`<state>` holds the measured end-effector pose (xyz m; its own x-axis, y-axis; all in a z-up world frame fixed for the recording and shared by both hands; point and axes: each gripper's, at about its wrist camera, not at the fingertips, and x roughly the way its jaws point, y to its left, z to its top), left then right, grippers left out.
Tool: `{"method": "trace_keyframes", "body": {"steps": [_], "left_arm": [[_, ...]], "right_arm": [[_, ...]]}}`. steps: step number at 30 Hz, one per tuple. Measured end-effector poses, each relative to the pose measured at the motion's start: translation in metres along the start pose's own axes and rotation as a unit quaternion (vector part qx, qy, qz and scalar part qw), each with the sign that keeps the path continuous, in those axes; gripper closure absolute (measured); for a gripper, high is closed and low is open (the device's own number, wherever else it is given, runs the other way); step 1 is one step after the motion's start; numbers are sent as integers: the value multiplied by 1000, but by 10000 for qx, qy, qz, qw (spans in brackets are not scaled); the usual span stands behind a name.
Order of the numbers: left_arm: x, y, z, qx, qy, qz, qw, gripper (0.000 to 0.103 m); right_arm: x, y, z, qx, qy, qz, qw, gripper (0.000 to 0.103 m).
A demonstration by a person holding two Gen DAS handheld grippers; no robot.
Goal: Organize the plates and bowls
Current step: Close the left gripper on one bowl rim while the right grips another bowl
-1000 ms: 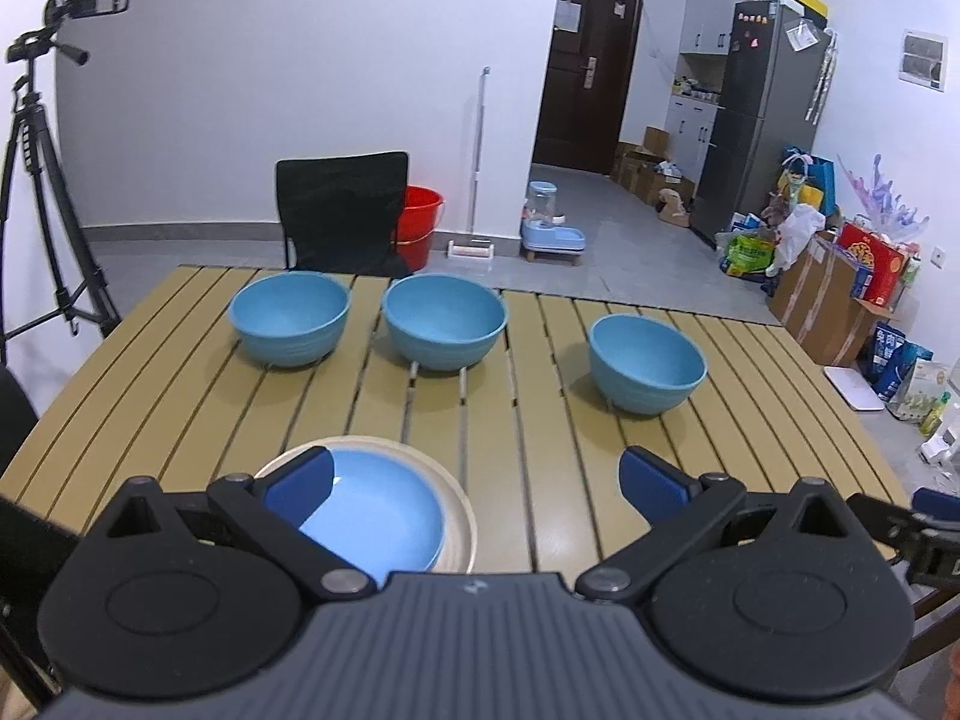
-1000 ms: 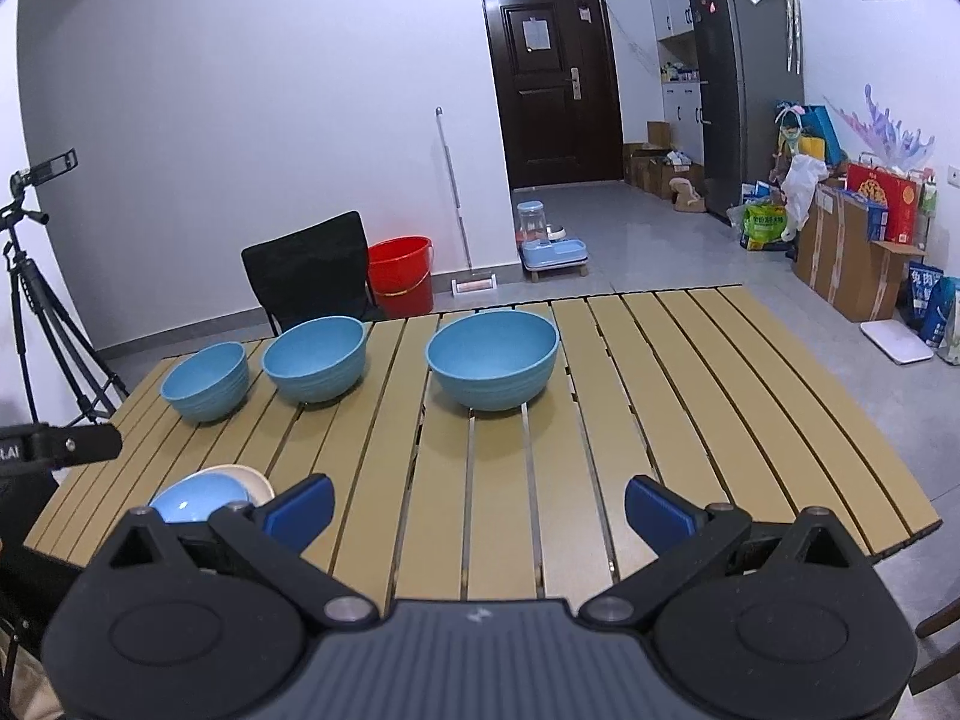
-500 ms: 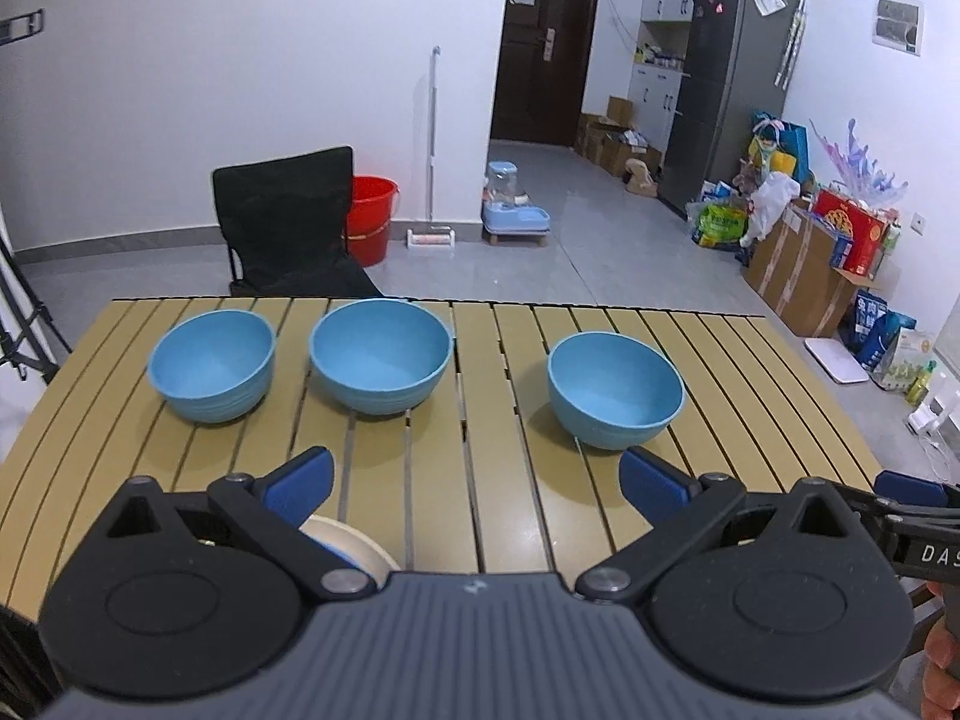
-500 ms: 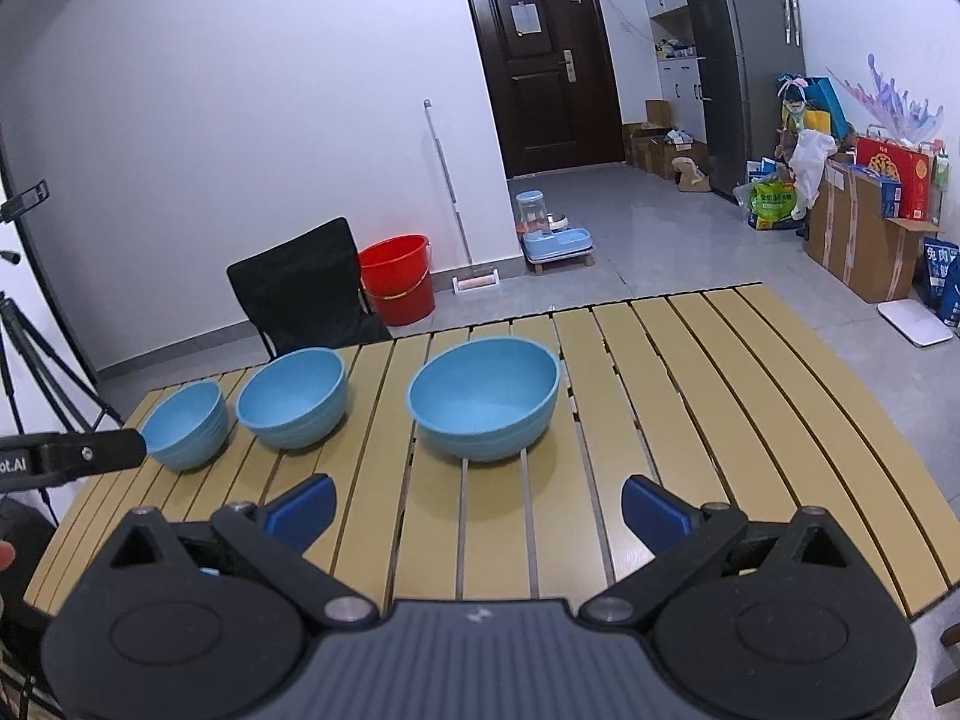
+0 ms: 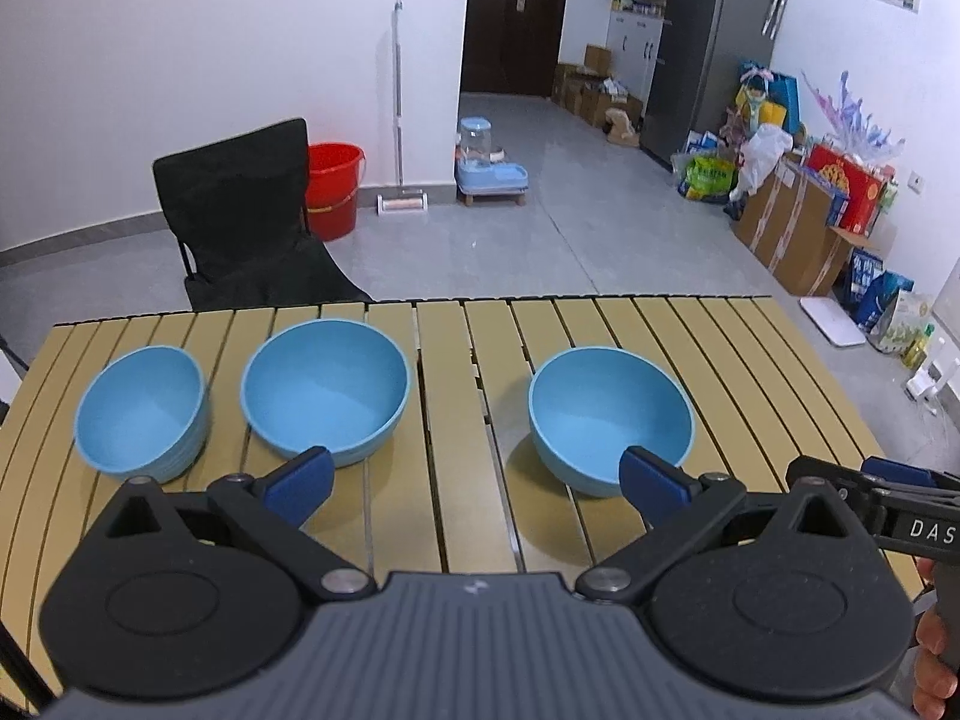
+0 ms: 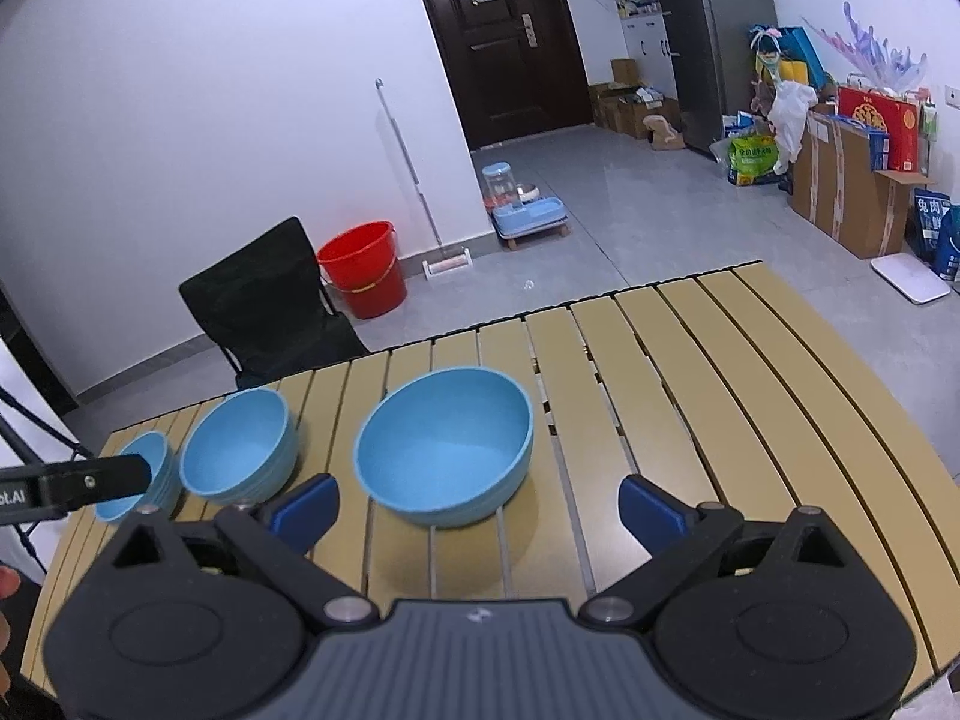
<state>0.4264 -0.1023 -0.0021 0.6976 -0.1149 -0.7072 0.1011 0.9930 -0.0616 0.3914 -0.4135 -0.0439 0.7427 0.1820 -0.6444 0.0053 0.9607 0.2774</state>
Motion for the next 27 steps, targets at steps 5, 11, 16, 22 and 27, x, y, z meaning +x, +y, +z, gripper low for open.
{"method": "trace_keyframes", "body": {"steps": [5,11,16,22,27], "left_arm": [[39,-9,21,110,268,-3,9996,0],[86,-9,36,32,652,-12,9979,0],[119,-12,42,43,867,-28,9962,0],[156,-19,48,21,1150,-16,9934,1],[184,-23,49,7,1396,-28,9902,11]], "right_arm": [[29,-4,18,-5,187,-61,9998,5],[67,-10,31,22,481,-150,9987,6],[98,-14,36,29,736,-245,9970,11],[131,-23,37,212,1038,-298,9939,20],[152,-28,34,248,1233,-353,9914,31]]}}
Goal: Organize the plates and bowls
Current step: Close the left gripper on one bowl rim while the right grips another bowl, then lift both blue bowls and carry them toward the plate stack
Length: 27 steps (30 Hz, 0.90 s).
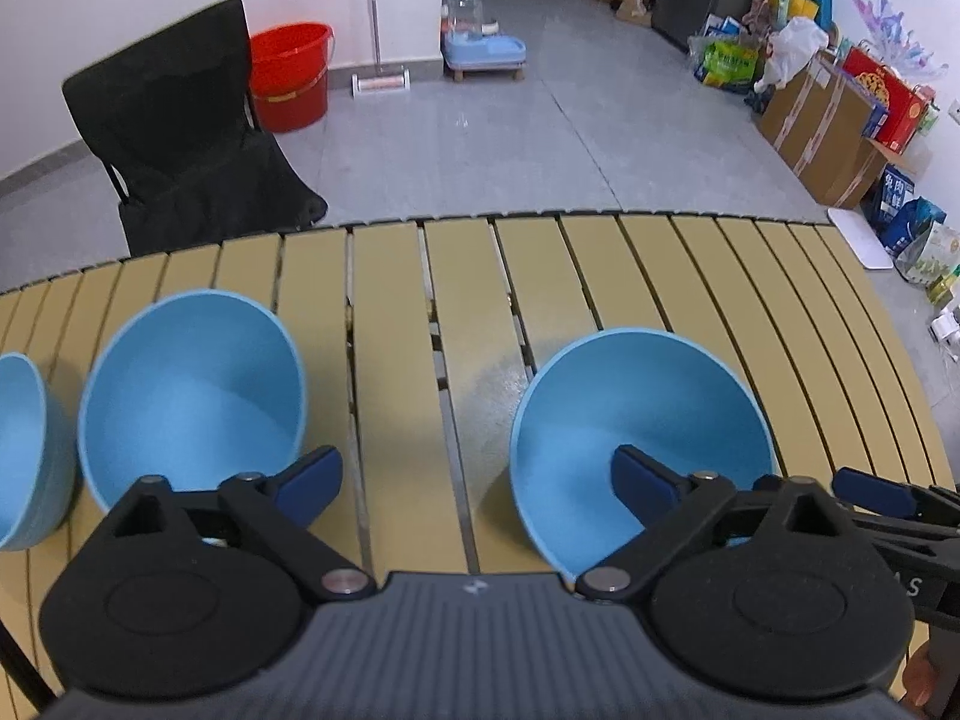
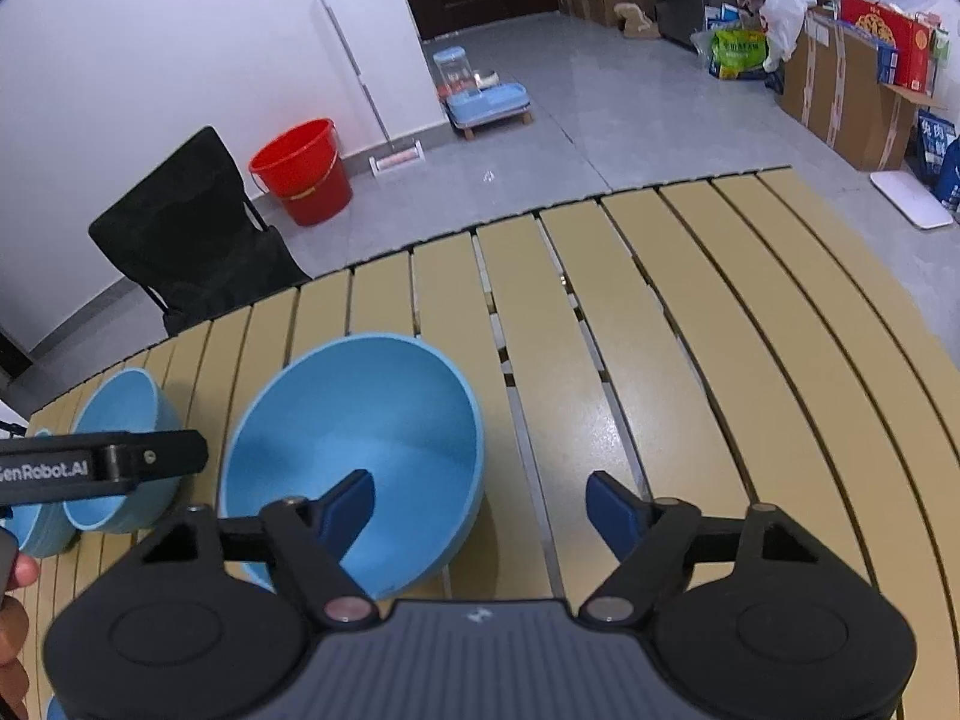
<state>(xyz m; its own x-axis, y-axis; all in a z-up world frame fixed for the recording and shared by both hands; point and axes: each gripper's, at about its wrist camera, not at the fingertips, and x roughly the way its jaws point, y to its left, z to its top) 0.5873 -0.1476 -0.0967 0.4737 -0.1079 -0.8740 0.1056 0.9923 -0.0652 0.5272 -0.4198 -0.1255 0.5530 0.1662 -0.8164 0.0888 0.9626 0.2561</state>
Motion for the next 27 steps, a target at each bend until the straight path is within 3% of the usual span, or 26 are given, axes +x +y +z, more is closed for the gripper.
{"method": "trace_keyframes", "body": {"steps": [8,11,17,22,27], "left_arm": [[30,0,3,-76,314,-177,9993,37],[39,4,3,-184,405,-239,9987,56],[53,7,0,-281,556,-346,9975,82],[54,6,-2,-273,523,-464,9972,91],[54,-1,-4,-158,481,-430,9978,95]], "right_arm": [[22,-2,0,40,228,51,9997,54],[29,-2,0,91,277,106,9995,59],[36,-6,-4,191,380,219,9989,74],[38,-7,-5,257,390,398,9981,89],[36,-6,-6,235,340,403,9983,91]]}}
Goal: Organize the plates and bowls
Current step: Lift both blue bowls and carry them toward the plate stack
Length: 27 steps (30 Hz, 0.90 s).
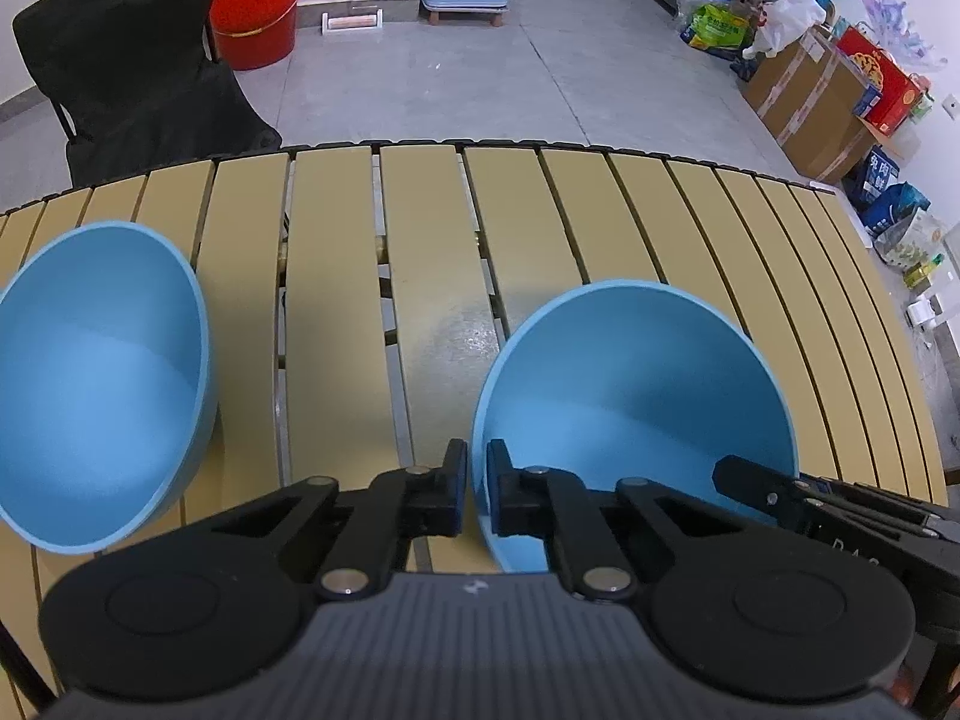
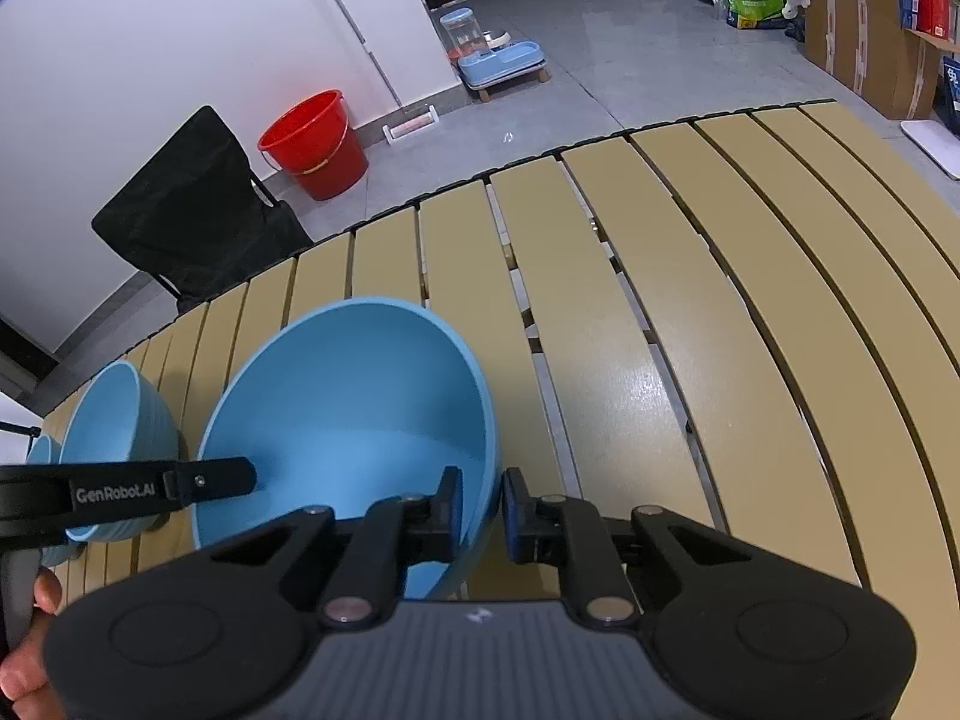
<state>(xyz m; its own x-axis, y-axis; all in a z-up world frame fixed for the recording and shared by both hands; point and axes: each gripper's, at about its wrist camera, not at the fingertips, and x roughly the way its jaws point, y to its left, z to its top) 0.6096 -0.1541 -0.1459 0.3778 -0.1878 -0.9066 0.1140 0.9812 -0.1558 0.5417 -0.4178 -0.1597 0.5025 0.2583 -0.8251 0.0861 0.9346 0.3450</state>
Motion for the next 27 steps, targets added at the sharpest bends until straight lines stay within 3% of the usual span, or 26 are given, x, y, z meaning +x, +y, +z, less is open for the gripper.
{"method": "trace_keyframes", "body": {"steps": [27], "left_arm": [[-39,-11,-13,83,-217,136,9996,95]], "right_arm": [[-28,3,-8,77,-133,-102,9998,93]]}}
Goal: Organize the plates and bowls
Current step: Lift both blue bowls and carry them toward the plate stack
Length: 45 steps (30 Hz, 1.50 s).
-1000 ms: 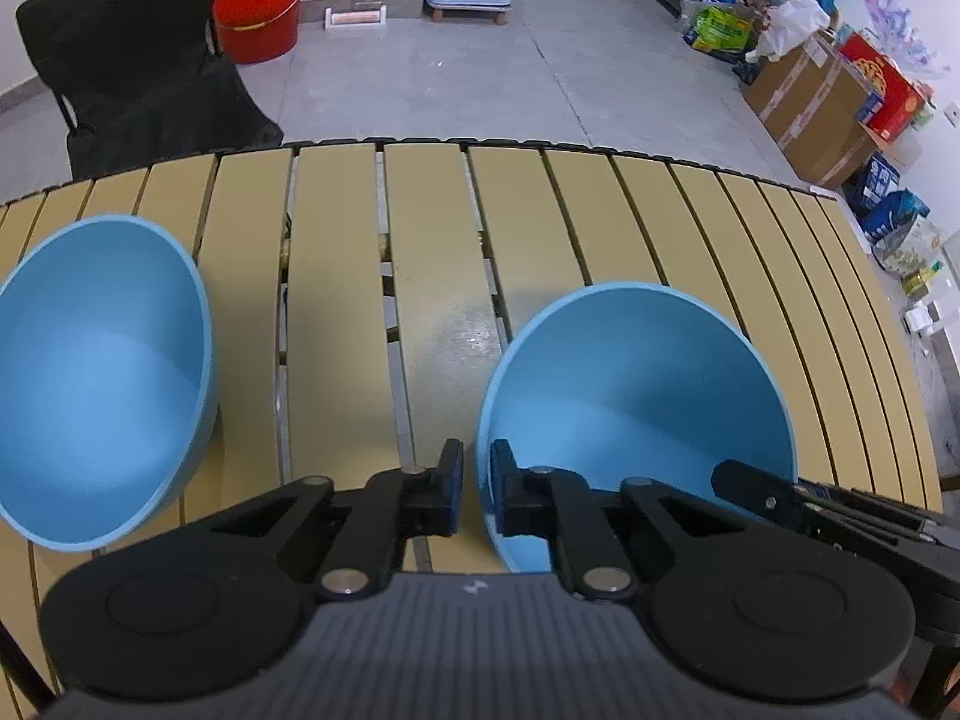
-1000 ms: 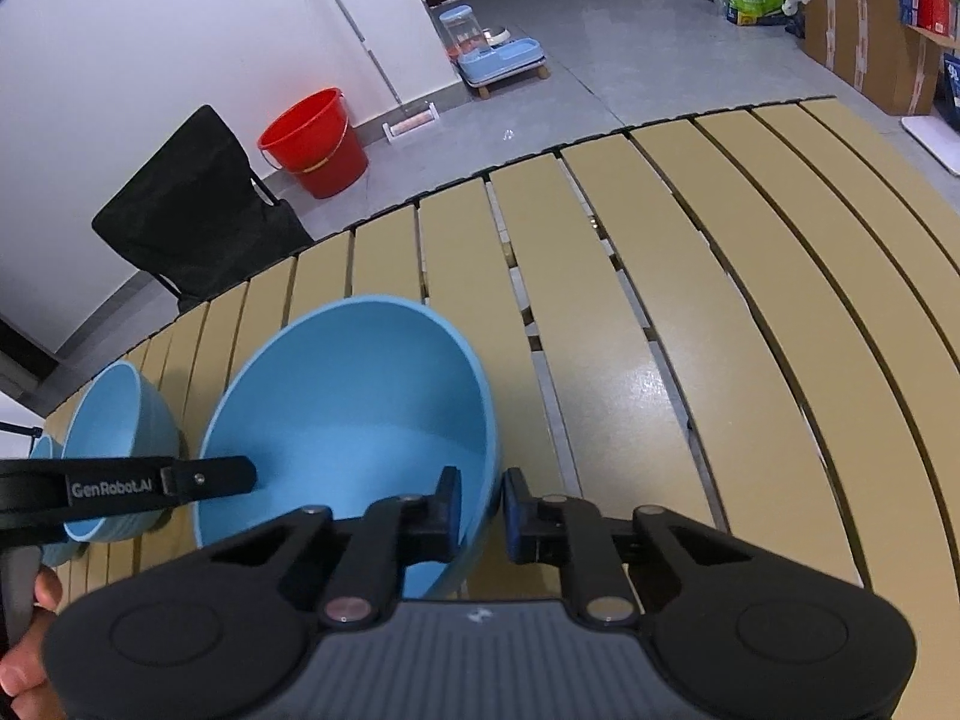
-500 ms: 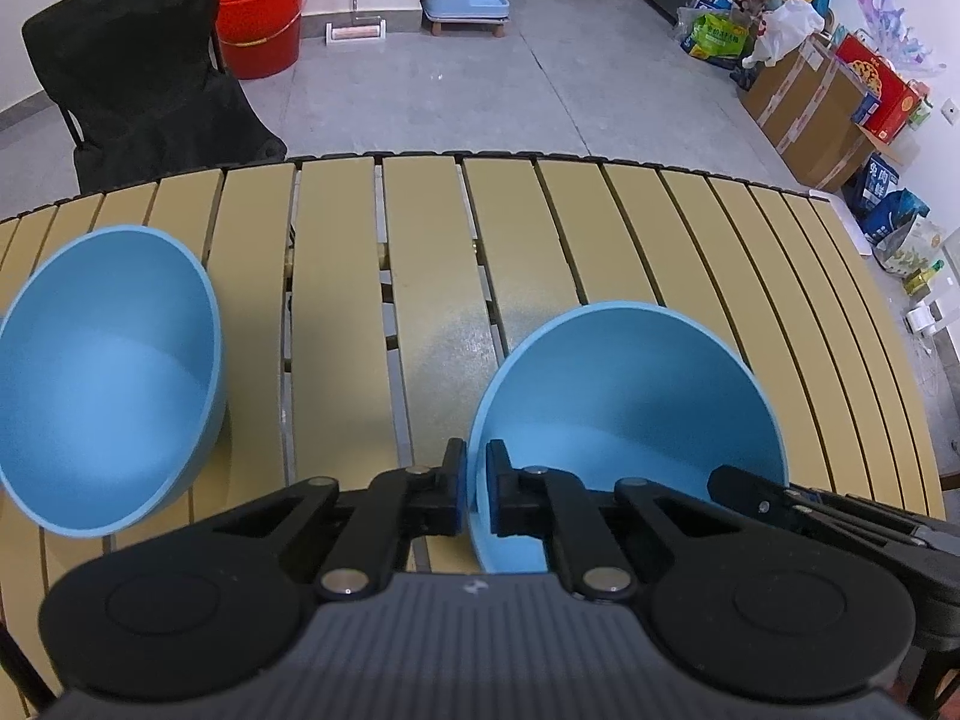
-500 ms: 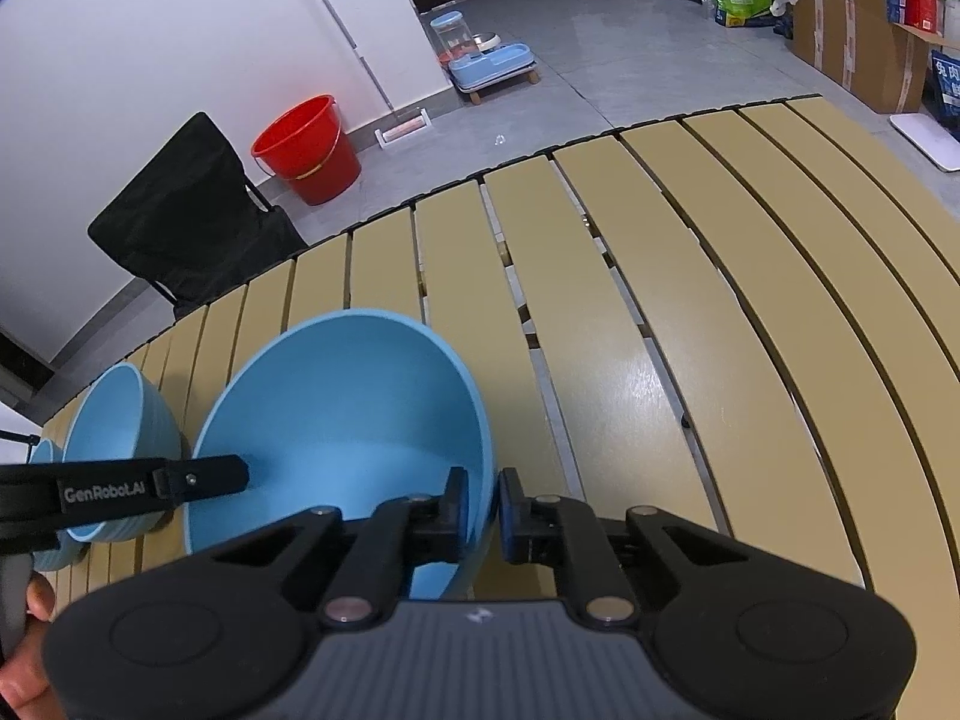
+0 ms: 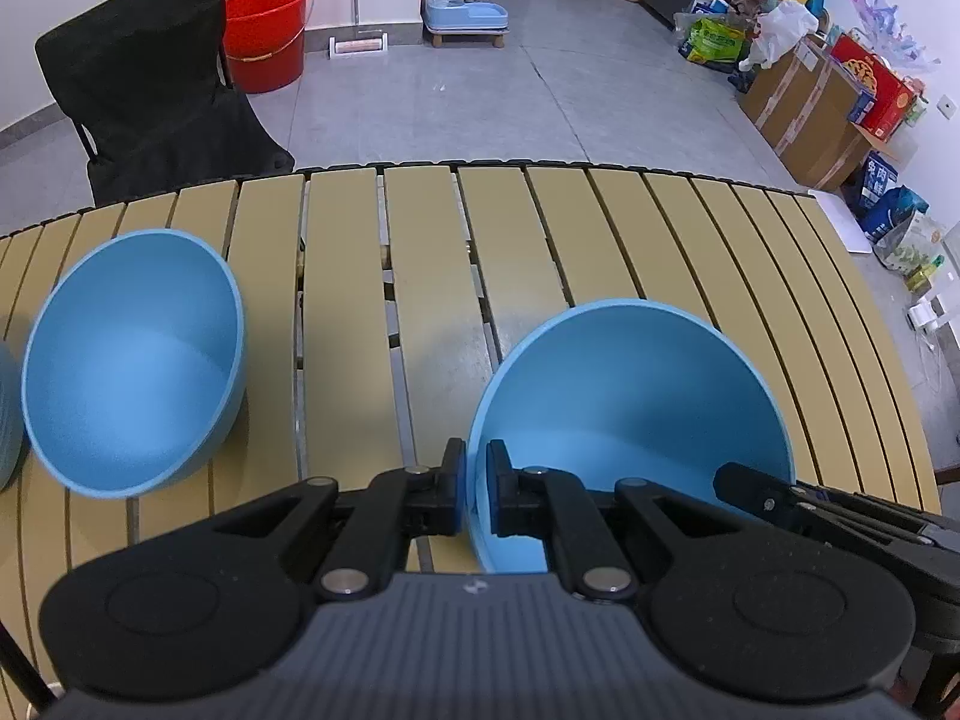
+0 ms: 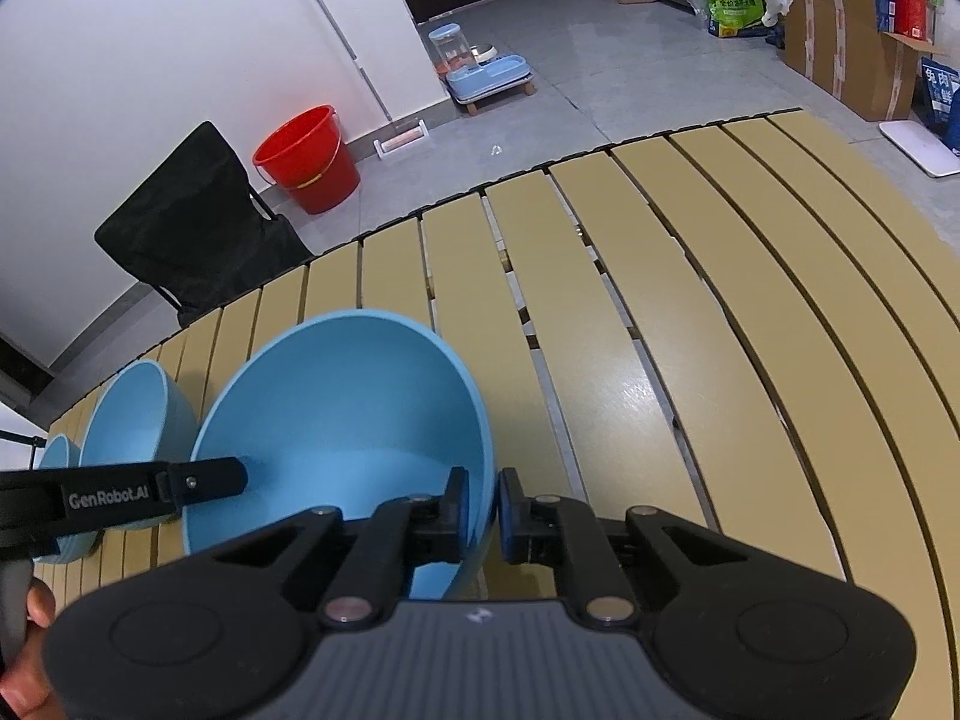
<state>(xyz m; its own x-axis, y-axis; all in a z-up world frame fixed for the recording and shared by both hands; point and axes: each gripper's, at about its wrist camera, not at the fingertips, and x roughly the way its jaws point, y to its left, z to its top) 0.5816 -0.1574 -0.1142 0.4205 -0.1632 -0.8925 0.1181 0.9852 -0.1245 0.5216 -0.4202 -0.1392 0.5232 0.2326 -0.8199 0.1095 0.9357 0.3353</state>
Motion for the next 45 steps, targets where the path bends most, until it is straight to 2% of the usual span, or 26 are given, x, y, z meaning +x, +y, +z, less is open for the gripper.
{"method": "trace_keyframes", "body": {"steps": [14,27,45], "left_arm": [[-55,-14,-31,125,-210,27,9997,95],[-94,-27,-72,232,-273,40,9993,95],[-98,-55,-117,290,-89,-283,9991,95]], "right_arm": [[-42,4,-14,-10,-193,13,9998,93],[-79,3,-45,-23,-304,-29,9995,93],[-107,-29,-85,157,-326,-304,9989,93]]}}
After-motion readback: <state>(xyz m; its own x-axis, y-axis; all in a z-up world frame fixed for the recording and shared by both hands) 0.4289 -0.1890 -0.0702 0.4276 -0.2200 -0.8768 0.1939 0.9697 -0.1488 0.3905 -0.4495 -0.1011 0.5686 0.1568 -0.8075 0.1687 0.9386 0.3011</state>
